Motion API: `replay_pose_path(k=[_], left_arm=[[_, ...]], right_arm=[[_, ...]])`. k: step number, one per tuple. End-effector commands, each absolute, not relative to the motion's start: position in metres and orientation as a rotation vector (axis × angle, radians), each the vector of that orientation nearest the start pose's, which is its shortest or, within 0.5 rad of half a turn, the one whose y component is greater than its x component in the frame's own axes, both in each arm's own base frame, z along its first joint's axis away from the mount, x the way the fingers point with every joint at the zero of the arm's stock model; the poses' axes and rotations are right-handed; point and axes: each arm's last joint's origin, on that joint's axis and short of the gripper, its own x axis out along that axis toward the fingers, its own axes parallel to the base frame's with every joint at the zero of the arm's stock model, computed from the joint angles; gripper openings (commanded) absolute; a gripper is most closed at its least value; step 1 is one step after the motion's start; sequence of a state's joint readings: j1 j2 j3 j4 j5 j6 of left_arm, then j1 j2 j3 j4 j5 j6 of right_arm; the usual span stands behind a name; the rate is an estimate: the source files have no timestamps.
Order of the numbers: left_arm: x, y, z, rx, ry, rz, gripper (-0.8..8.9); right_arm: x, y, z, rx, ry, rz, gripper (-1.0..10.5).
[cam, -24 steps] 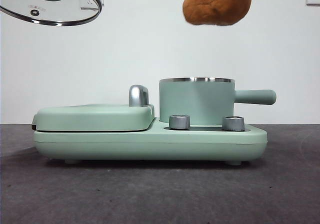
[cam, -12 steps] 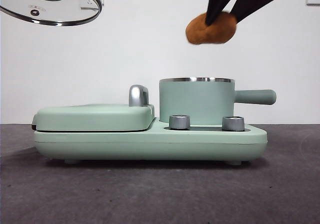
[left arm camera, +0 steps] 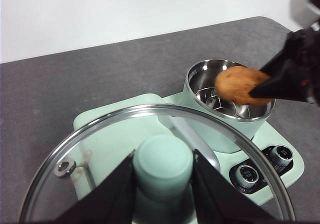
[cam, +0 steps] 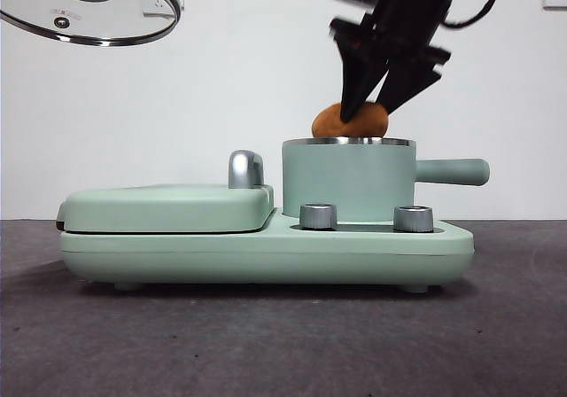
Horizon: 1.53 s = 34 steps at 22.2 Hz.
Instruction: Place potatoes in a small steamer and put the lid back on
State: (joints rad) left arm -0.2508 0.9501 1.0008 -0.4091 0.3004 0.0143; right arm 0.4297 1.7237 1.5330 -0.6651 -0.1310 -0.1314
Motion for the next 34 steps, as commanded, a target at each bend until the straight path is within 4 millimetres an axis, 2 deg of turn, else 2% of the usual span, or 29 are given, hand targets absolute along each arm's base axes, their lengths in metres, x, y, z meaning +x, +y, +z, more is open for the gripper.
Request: replay_pose_path(k=[1, 6, 16, 19, 23, 26, 31, 34], left_arm=[[0.189, -0.058, 0.366, 0.012, 0.306, -0.555, 0.09], [0.189, -0.058, 0.366, 0.012, 0.305, -0.555, 0.09], [0.189, -0.058, 0.366, 0.013, 0.305, -0.555, 0.09], [0.189, -0.058, 0.366, 0.013, 0.305, -0.555, 0.09], [0.189, -0.058, 0.366, 0.013, 0.305, -0.555, 0.09], [0.189, -0.058, 0.366, 0.013, 0.305, -0.555, 0.09], [0.189, -0.058, 0.366, 0.013, 0.305, -0.555, 0.09], [0.189, -0.058, 0.366, 0.013, 0.305, -0.555, 0.09]], right_arm=[[0.352, 0.165, 0.299, -0.258, 0.799, 0.589, 2.0], [0.364, 0.167, 0.282, -0.264, 0.824, 0.584, 2.0], [0.373, 0.17, 0.266, -0.28, 0.84, 0.587, 2.0], [0.373, 0.17, 0.265, -0.279, 0.841, 0.586, 2.9], [0.373, 0.17, 0.266, -0.278, 0.837, 0.587, 3.1], [0.367, 0.168, 0.282, -0.27, 0.797, 0.585, 3.1], [0.333, 0.151, 0.332, -0.187, 0.741, 0.632, 3.1], [0.304, 0.136, 0.34, -0.181, 0.702, 0.63, 3.1]])
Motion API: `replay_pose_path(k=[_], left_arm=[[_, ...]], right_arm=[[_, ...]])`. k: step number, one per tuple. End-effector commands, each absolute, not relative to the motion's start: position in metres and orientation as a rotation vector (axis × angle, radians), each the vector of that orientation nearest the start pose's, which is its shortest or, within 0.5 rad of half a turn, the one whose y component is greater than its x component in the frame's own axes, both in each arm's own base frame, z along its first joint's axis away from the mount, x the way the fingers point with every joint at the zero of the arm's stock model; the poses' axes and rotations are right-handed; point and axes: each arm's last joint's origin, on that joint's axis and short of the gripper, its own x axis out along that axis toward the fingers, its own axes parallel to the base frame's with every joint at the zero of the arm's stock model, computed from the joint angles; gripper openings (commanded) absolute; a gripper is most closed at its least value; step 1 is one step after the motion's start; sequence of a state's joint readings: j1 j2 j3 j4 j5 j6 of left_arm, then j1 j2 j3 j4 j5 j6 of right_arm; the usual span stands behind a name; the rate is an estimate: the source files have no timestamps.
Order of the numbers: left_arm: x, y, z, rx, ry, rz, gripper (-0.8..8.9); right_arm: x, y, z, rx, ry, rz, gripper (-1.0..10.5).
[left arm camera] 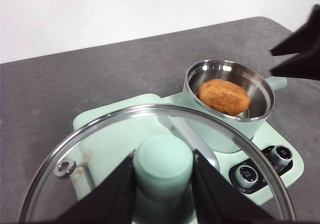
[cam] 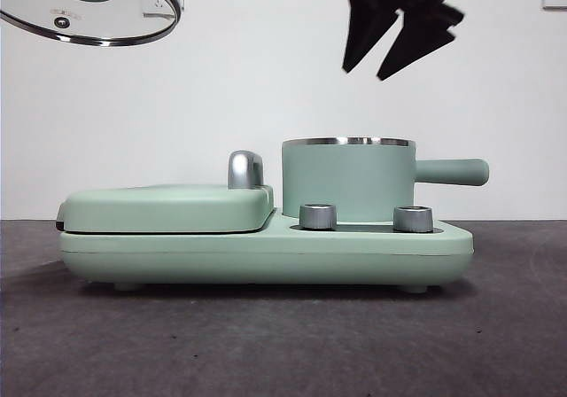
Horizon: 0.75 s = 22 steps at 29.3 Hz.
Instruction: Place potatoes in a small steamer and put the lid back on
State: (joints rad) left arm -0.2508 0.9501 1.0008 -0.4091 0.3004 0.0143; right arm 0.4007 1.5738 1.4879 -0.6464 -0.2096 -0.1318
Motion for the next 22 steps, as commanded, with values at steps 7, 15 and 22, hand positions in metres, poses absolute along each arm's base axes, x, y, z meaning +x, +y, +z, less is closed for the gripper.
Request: replay_pose_path(k=[7, 15, 22], left_arm=[[0.189, -0.058, 0.366, 0.012, 0.305, -0.566, 0.09], [0.193, -0.062, 0.362, 0.024, 0.319, -0.632, 0.09], [0.205, -0.08, 0.352, 0.051, 0.351, -0.7, 0.09]], right_arm=[[0.223, 0.095, 0.325, -0.107, 0.632, 0.58, 3.1], [0.166, 0.071, 0.322, -0.053, 0.526, 0.541, 3.1], [0.125, 0.054, 0.309, 0.009, 0.482, 0.502, 3.1]])
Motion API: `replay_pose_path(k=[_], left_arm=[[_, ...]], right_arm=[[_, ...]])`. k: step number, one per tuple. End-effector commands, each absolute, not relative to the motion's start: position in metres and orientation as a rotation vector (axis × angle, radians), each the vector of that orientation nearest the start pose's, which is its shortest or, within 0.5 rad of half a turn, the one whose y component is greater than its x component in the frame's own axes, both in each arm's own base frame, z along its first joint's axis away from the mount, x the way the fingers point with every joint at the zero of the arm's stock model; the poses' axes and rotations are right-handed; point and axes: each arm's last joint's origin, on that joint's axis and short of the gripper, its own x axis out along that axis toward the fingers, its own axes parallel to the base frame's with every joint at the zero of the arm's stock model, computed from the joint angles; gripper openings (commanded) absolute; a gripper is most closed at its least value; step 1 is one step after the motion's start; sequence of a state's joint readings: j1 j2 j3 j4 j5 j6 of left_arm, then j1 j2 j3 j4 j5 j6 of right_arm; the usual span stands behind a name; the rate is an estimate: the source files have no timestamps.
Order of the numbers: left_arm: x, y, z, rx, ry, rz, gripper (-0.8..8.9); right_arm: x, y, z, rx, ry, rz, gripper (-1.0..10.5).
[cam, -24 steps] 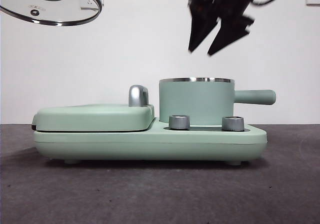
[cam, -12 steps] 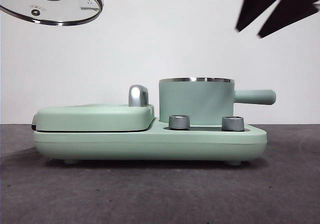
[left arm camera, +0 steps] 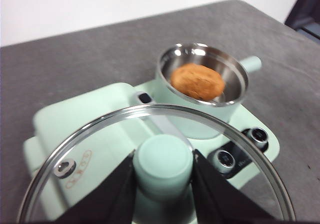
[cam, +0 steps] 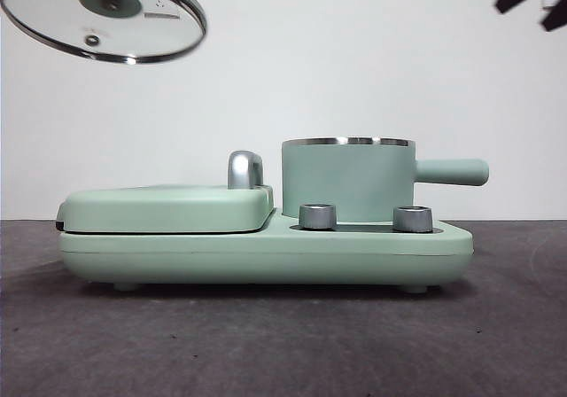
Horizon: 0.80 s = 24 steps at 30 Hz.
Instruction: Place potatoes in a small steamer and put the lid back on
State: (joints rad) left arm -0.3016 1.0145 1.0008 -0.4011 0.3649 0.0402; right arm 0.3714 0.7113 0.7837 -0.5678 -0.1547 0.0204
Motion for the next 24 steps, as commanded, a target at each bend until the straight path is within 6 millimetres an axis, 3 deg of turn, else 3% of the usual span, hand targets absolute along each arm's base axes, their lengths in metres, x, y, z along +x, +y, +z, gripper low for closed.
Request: replay_pose_path(k=[1, 10, 16, 24], left_arm=[[0.207, -0.084, 0.351, 0.054, 0.348, -0.714, 0.09], [0.236, -0.135, 0.341, 0.068, 0.206, -0.846, 0.09], [0.258, -0.169, 0.324, 0.072, 0.146, -0.858, 0.09], [0.29, -0.206, 0.31, 0.084, 0.19, -0.889, 0.09]], right_arm=[[0.12, 0.052, 0.307, 0.018, 0.482, 0.5, 3.1], [0.094, 0.04, 0.303, 0.007, 0.5, 0.45, 3.1], [0.091, 0.039, 0.302, 0.006, 0.512, 0.441, 3.1], [0.091, 0.037, 0.3, -0.012, 0.535, 0.389, 3.1]])
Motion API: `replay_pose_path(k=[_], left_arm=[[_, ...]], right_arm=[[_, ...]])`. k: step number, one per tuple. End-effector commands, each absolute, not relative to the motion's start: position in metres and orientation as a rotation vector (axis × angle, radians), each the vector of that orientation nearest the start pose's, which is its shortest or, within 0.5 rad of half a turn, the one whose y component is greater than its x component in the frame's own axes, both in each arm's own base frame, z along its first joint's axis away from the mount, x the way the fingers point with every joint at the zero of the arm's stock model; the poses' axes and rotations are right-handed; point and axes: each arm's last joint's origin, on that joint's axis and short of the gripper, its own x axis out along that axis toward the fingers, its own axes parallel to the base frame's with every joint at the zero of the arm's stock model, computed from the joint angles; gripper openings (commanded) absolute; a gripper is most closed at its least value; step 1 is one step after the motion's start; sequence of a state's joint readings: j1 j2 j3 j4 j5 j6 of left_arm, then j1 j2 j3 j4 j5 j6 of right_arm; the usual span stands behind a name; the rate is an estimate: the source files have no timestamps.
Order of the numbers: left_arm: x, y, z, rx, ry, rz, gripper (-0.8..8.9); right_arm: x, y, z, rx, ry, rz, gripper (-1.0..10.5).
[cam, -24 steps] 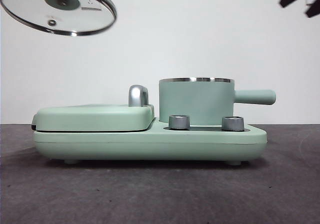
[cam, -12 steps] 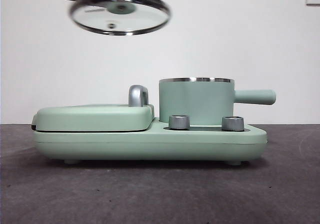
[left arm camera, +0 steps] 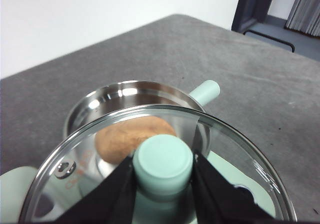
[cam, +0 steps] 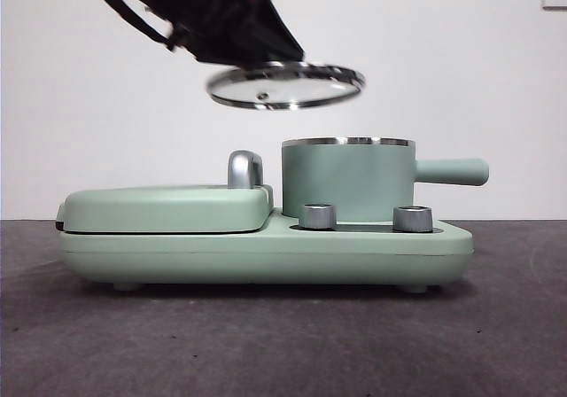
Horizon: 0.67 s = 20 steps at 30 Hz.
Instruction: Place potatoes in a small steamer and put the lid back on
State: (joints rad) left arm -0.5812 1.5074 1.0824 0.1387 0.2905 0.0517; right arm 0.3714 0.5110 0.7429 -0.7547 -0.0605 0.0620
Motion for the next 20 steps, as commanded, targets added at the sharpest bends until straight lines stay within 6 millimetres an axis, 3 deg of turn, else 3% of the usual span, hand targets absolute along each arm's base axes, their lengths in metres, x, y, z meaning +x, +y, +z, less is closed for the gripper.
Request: replay_pose_path(k=[1, 13, 20], left_arm=[[0.295, -0.211, 0.31, 0.084, 0.19, -0.891, 0.09], [0.356, -0.254, 0.308, 0.077, 0.173, -0.899, 0.09], [0.371, -0.27, 0.297, 0.097, 0.19, -0.914, 0.09]], right_arm=[[0.091, 0.037, 0.299, -0.013, 0.537, 0.388, 3.1], [0.091, 0.037, 0.299, -0.022, 0.541, 0.37, 3.1], [0.091, 0.037, 0.299, -0.022, 0.542, 0.369, 3.1]])
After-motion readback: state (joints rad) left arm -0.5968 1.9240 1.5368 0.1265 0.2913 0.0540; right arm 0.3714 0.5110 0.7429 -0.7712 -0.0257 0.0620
